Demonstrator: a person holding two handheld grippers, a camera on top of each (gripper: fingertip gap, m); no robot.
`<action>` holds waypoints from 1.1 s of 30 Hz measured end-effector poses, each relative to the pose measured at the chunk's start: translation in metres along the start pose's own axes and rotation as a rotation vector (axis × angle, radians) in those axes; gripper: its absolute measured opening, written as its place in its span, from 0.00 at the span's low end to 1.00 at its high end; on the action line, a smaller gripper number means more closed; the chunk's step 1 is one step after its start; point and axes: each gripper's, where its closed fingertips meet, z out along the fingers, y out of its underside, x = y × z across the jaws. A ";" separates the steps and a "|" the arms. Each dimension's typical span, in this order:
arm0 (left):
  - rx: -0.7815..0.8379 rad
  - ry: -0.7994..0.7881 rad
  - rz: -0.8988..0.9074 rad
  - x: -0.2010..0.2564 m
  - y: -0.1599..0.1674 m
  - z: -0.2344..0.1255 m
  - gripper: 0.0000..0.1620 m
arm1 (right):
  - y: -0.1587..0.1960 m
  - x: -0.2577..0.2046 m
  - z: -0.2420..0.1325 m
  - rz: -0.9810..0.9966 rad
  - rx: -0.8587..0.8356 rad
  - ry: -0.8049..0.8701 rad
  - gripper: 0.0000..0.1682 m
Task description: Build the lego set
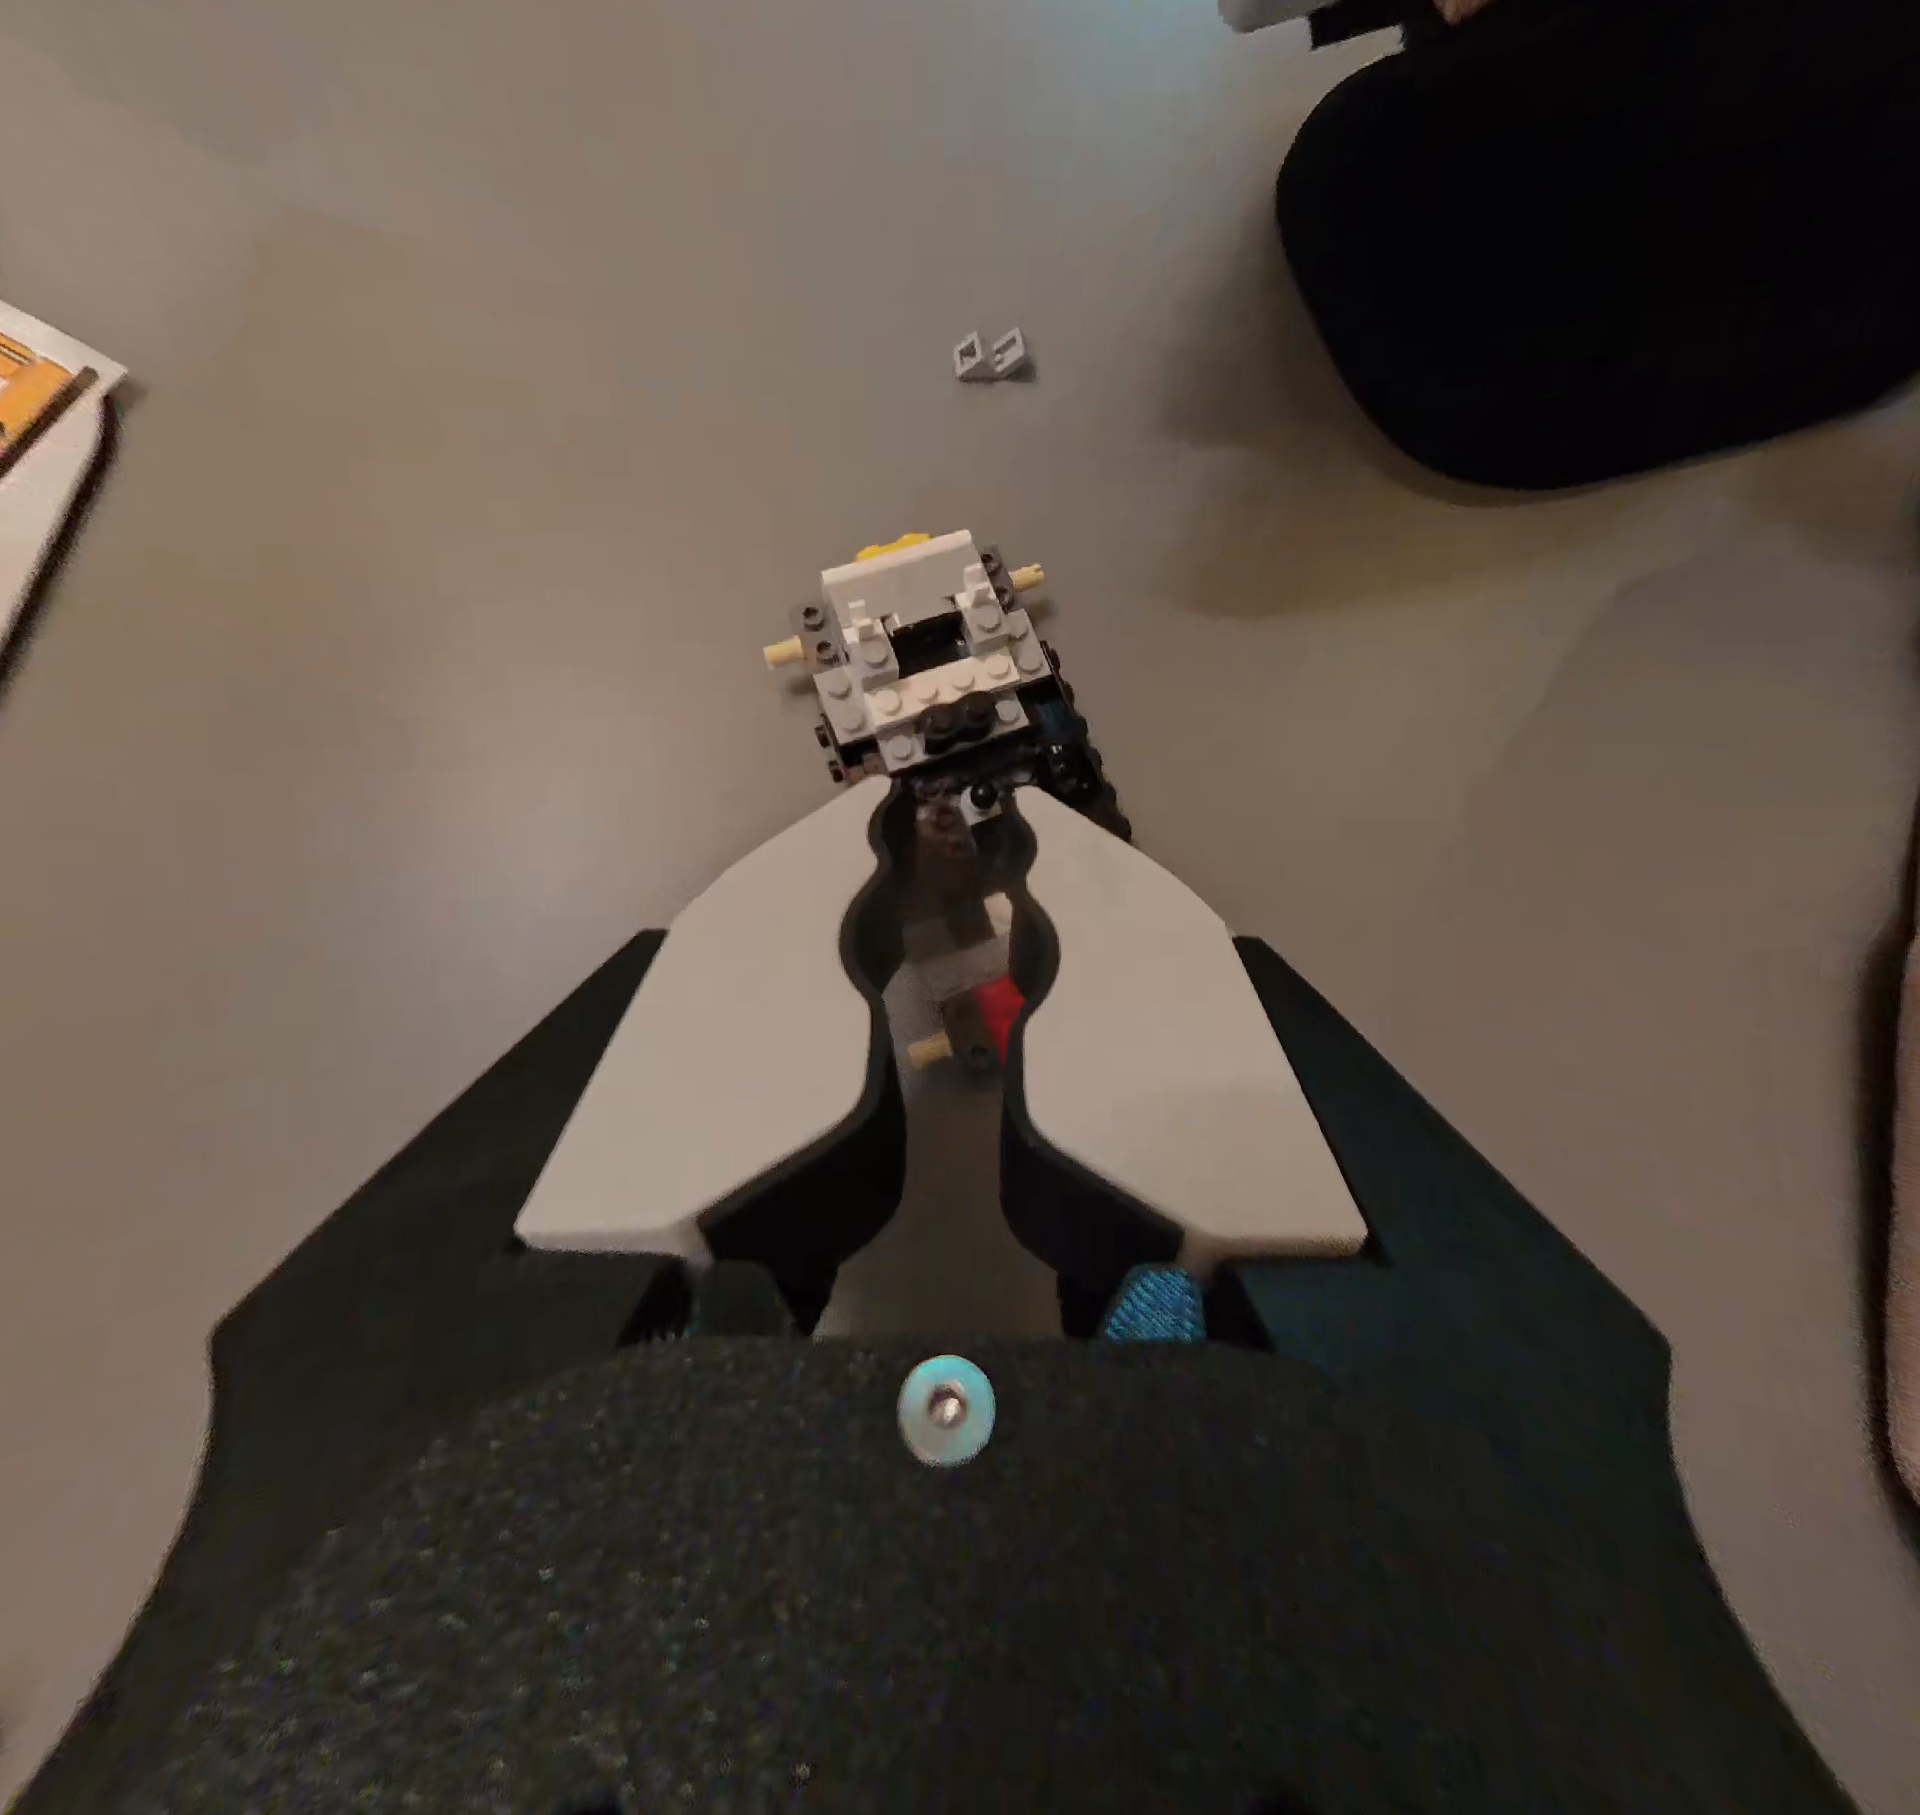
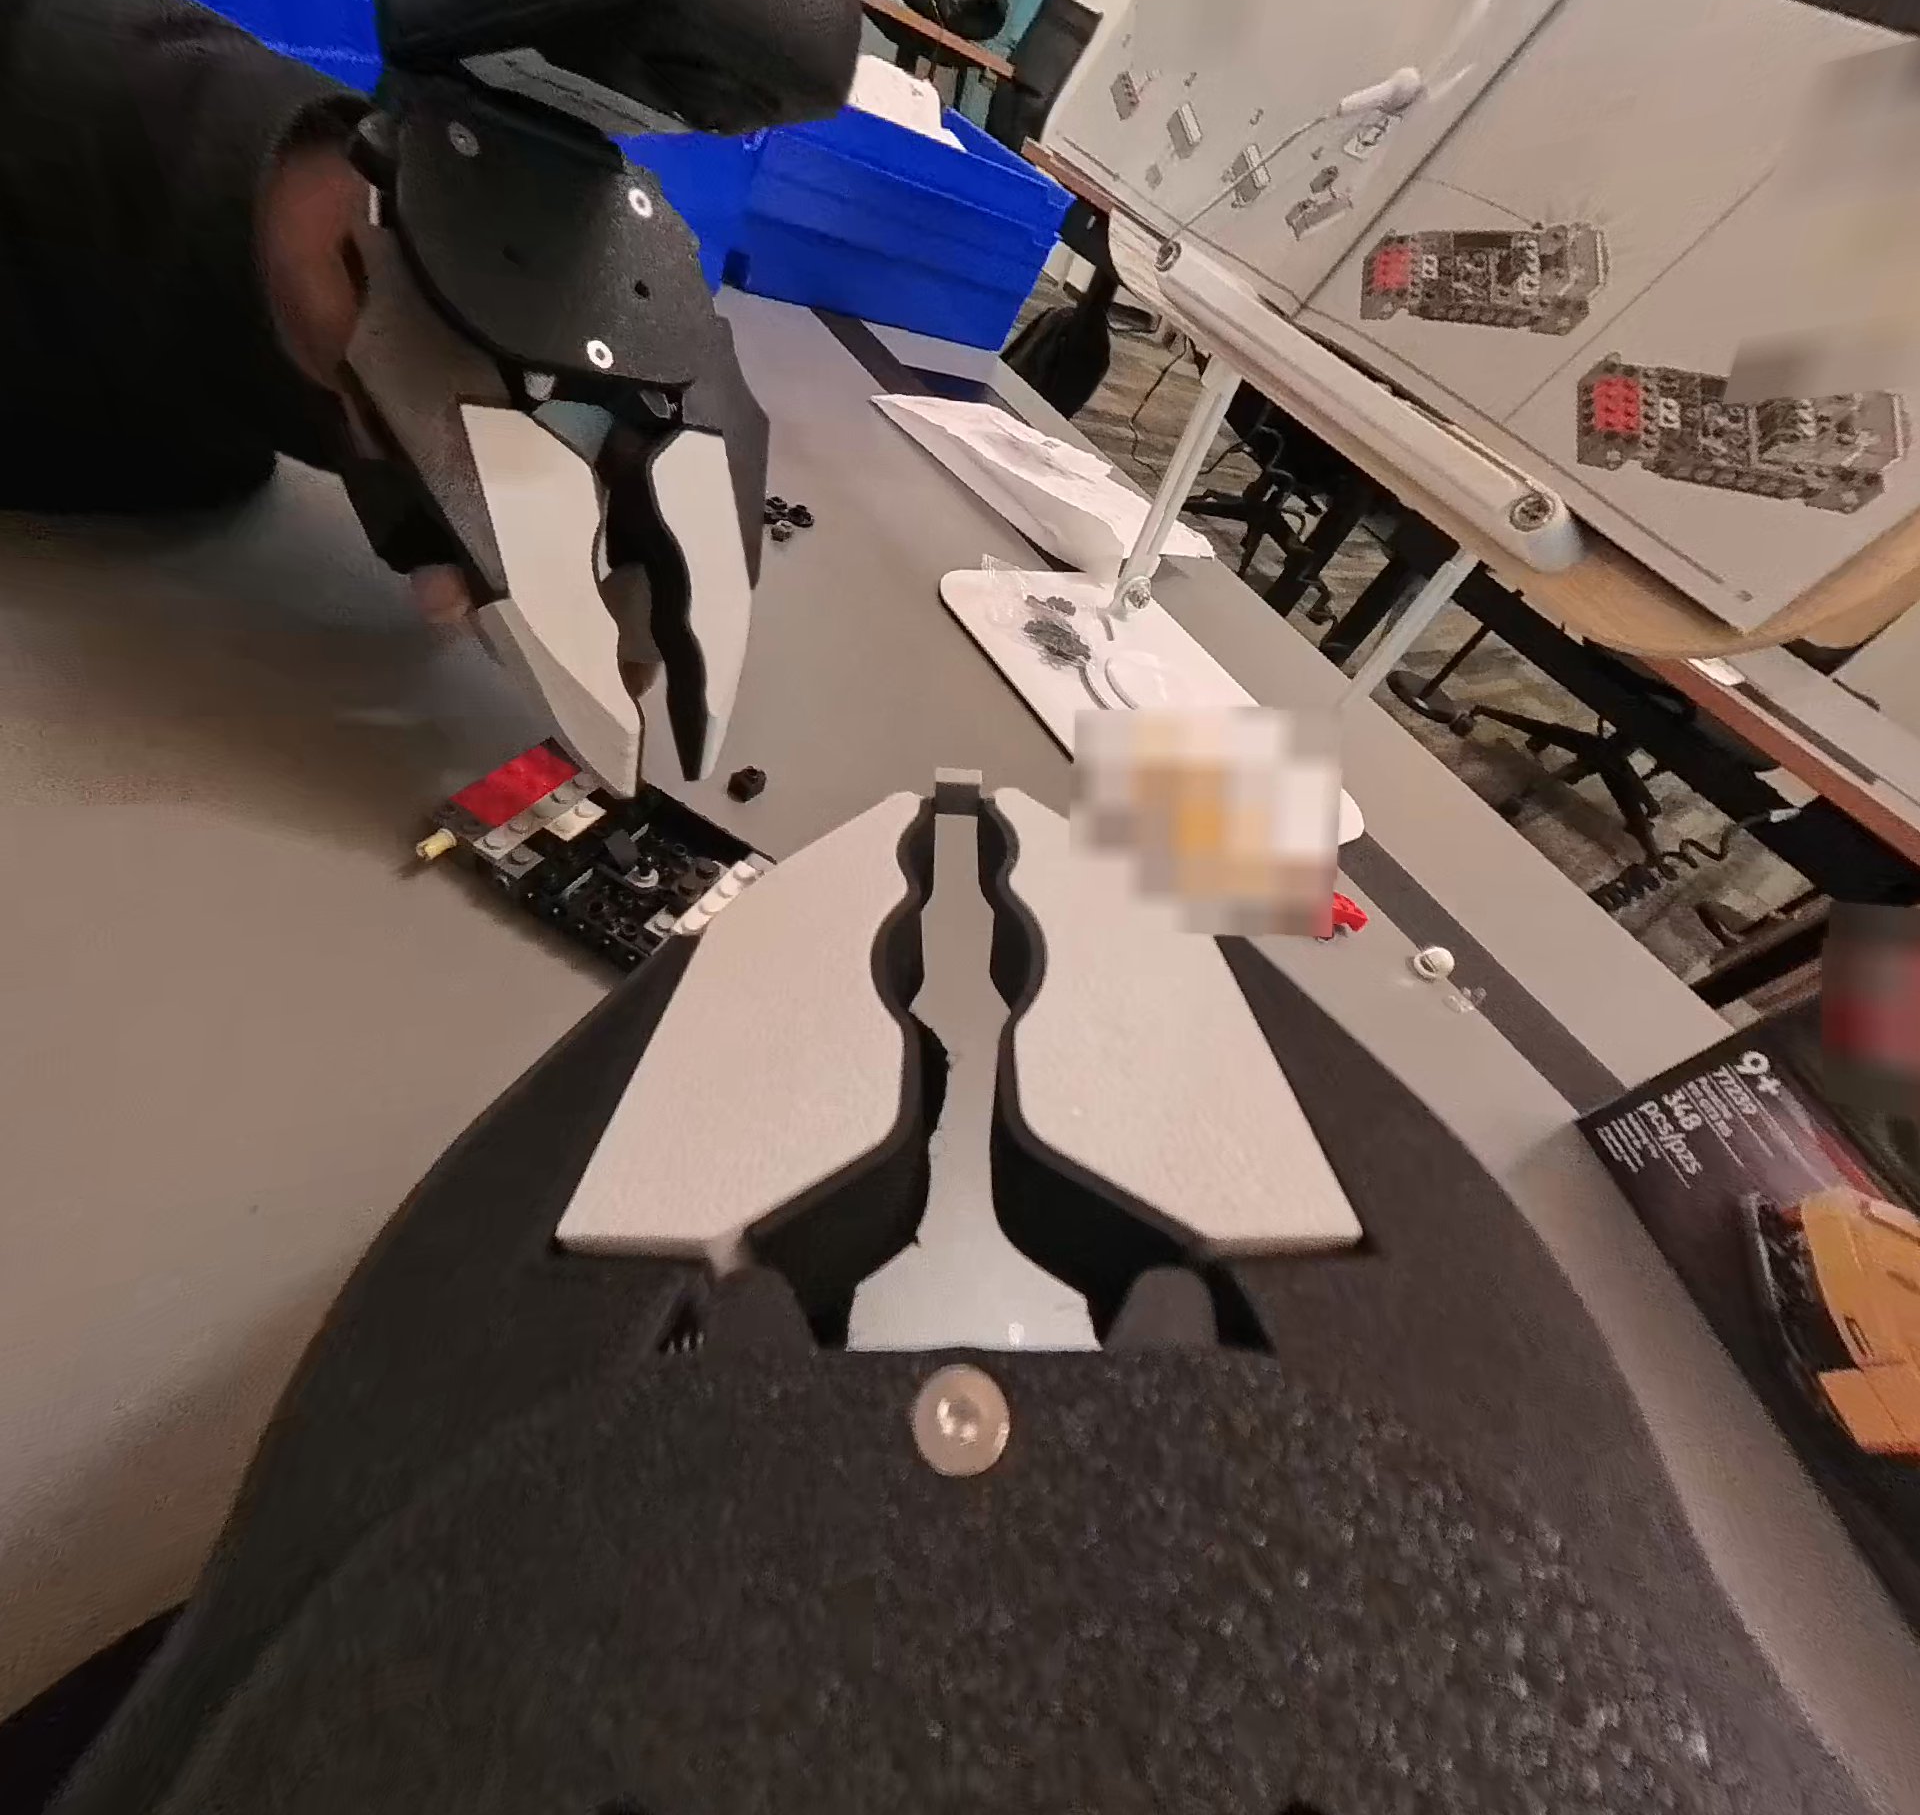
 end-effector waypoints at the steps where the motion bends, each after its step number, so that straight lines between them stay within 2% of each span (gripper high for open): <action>1: -0.009 -0.013 0.020 -0.001 -0.001 0.001 0.10 | 0.001 0.001 0.000 0.009 -0.004 0.004 0.04; 4: -0.040 -0.053 0.074 -0.011 0.000 -0.001 0.10 | 0.001 0.002 0.000 0.024 -0.001 0.007 0.04; 7: -0.079 -0.144 0.046 -0.038 0.010 -0.011 0.09 | 0.002 0.002 0.000 0.025 -0.010 0.011 0.04; 12: -0.097 -0.133 -0.013 -0.054 0.026 -0.011 0.12 | 0.004 0.000 0.002 0.027 -0.017 0.003 0.04; 19: -0.110 -0.089 -0.005 -0.051 0.029 0.002 0.12 | 0.006 -0.004 0.004 0.030 -0.027 -0.016 0.04; 27: -0.137 -0.024 0.205 -0.051 0.029 0.002 0.12 | 0.008 -0.008 0.005 0.033 -0.033 -0.038 0.04; 33: -0.119 0.100 0.314 -0.052 0.032 0.005 0.10 | 0.010 -0.011 0.006 0.037 -0.033 -0.058 0.04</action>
